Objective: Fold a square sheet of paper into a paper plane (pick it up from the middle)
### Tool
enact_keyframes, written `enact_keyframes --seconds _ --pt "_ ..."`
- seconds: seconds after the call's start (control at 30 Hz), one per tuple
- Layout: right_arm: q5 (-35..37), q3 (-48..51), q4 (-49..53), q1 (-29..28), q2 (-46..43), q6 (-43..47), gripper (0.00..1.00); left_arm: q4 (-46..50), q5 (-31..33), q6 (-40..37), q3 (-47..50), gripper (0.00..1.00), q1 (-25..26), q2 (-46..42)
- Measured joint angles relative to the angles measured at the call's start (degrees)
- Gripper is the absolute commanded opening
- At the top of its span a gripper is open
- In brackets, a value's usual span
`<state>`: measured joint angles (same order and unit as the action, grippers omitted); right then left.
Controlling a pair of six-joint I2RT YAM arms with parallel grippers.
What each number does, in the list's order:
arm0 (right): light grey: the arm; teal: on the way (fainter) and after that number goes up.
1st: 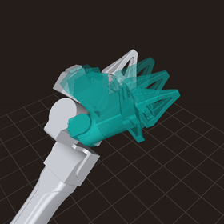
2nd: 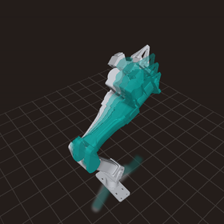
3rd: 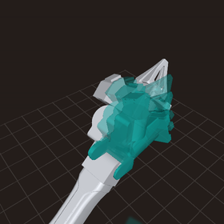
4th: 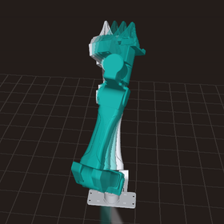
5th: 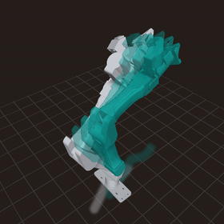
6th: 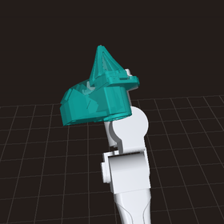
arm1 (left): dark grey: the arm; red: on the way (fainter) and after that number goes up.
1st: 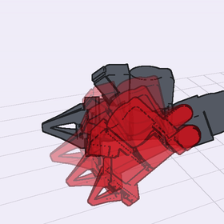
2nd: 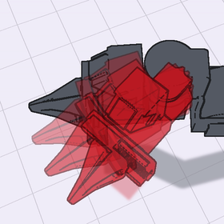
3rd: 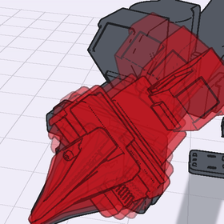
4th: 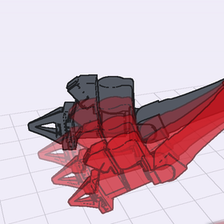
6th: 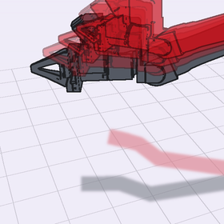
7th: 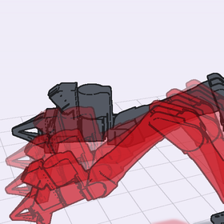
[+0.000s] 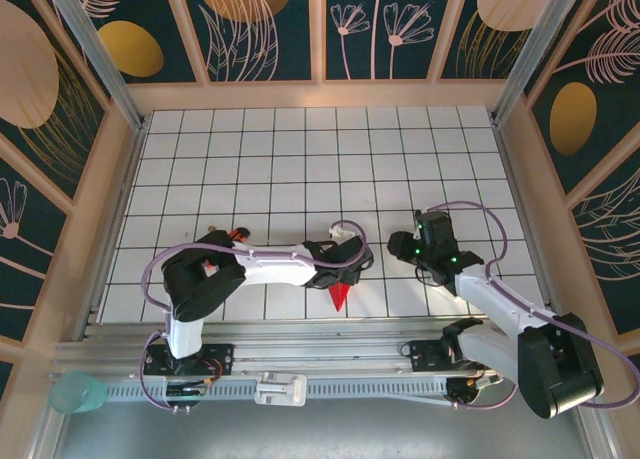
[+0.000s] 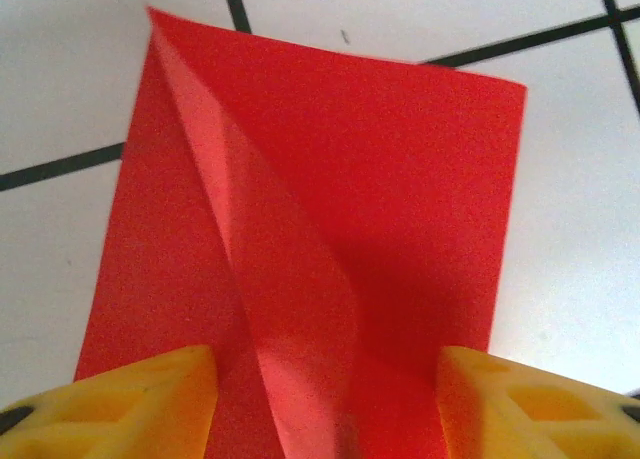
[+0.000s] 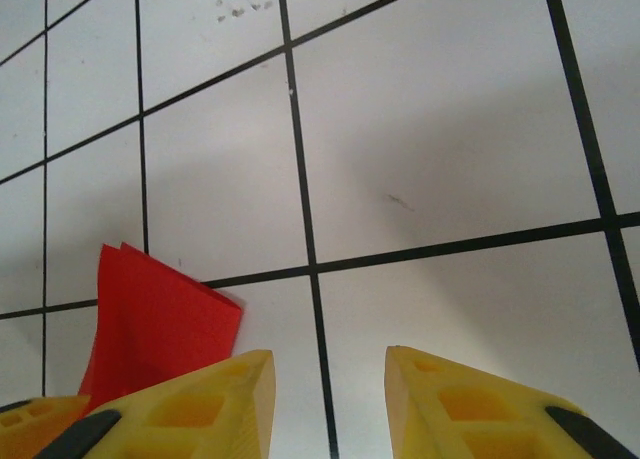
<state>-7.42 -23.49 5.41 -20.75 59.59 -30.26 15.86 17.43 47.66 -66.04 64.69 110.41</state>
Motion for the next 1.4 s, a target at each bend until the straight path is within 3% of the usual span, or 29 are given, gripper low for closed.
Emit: enact_keyframes --seconds 0.47,0.6,0.77,0.87,1.07,1.27,1.4 --pt "-5.2 0.8 -1.0 2.3 0.0 1.9 0.34 2.6 5.9 -1.6 -2.4 0.11 0.3 0.2" --pt "-8.2 0.8 -1.5 2.3 -0.1 2.0 0.38 -0.8 5.3 -1.8 1.0 0.00 -0.5 -4.2" --pt "-15.2 1.6 -3.7 2.0 -4.7 1.0 0.51 -16.1 -2.6 2.8 15.3 0.00 -7.2 -20.3" --pt "-18.1 2.9 -7.6 0.0 -8.9 -1.8 0.55 -26.2 -7.0 7.1 22.0 0.00 -11.7 -25.7" --pt "-18.6 4.5 -17.3 -9.0 -8.9 -7.9 0.58 -43.3 -14.5 15.4 32.4 0.00 -14.6 -28.9" --pt "-12.7 2.1 -20.5 -17.6 -2.4 -9.8 0.56 -54.6 -18.7 21.4 35.4 0.00 -14.9 -28.9" --pt "-8.8 -0.1 -21.1 -20.3 1.5 -10.2 0.54 -59.0 -20.5 23.7 35.8 0.00 -14.9 -28.0"
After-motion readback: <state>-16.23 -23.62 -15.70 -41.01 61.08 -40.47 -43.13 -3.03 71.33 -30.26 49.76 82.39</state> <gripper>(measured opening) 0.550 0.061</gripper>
